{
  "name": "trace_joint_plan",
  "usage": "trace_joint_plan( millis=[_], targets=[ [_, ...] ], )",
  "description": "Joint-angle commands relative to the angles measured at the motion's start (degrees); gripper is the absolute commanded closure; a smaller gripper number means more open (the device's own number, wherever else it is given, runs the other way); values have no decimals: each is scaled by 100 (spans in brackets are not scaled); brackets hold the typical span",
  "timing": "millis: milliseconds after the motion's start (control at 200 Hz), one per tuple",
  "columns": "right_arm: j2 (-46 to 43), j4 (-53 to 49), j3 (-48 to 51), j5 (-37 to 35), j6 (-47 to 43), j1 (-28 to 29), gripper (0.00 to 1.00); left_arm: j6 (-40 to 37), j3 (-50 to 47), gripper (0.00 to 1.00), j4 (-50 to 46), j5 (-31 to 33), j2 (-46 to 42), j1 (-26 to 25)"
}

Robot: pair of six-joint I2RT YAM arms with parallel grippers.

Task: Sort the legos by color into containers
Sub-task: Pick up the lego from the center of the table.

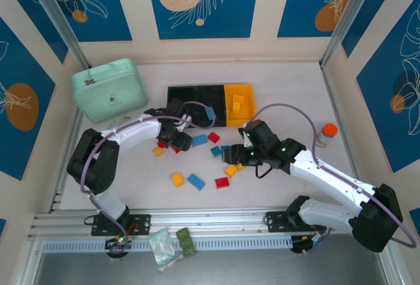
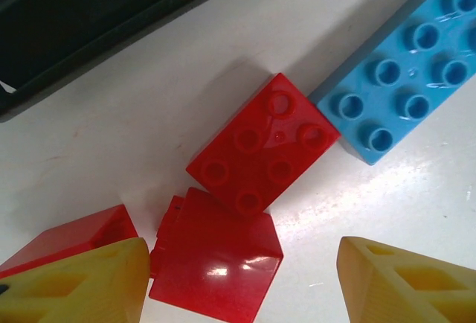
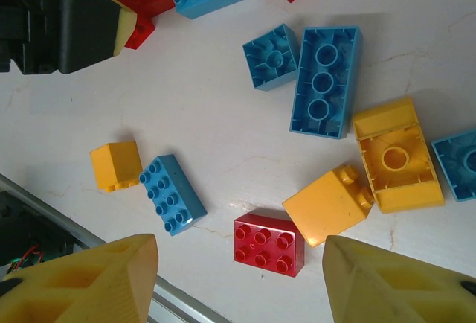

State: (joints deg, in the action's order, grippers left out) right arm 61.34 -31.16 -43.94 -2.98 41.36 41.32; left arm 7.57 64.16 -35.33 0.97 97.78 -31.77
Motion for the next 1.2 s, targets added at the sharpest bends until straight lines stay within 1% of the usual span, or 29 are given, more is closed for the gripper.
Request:
trace_joint_plan(
  millis=[0, 105, 320, 420, 515, 580, 750, 1005, 1196],
  targets=[
    [-52, 29, -29, -15, 3, 49, 39, -37, -32, 35, -20, 132, 202, 53],
    [-94, 52, 16, -32, 25, 60, 39, -30, -9, 39, -63, 93, 313, 48],
    [-180, 83, 95, -80, 47, 45, 39, -28, -32, 57, -128, 57, 381, 49],
    [-166, 124, 121, -58, 52, 51, 40, -6, -38, 58, -176, 70, 402, 42],
    [-158, 155, 139, -45, 65, 49, 40, -13, -44, 68, -226, 68, 384, 31],
    [-158, 169, 143, -44, 65, 51, 40, -18, -36, 69, -270, 92, 356, 37],
    [-157, 184, 162, -53, 82, 52, 40, 91, -67, 75, -360, 27, 124, 33],
    [-88, 253, 92, -38, 47, 51, 40, 332, -43, 76, -481, -50, -544, 39],
    [224, 433, -132, 59, -30, 69, 40, 464, 409, 76, -756, -115, -690, 79]
  ],
)
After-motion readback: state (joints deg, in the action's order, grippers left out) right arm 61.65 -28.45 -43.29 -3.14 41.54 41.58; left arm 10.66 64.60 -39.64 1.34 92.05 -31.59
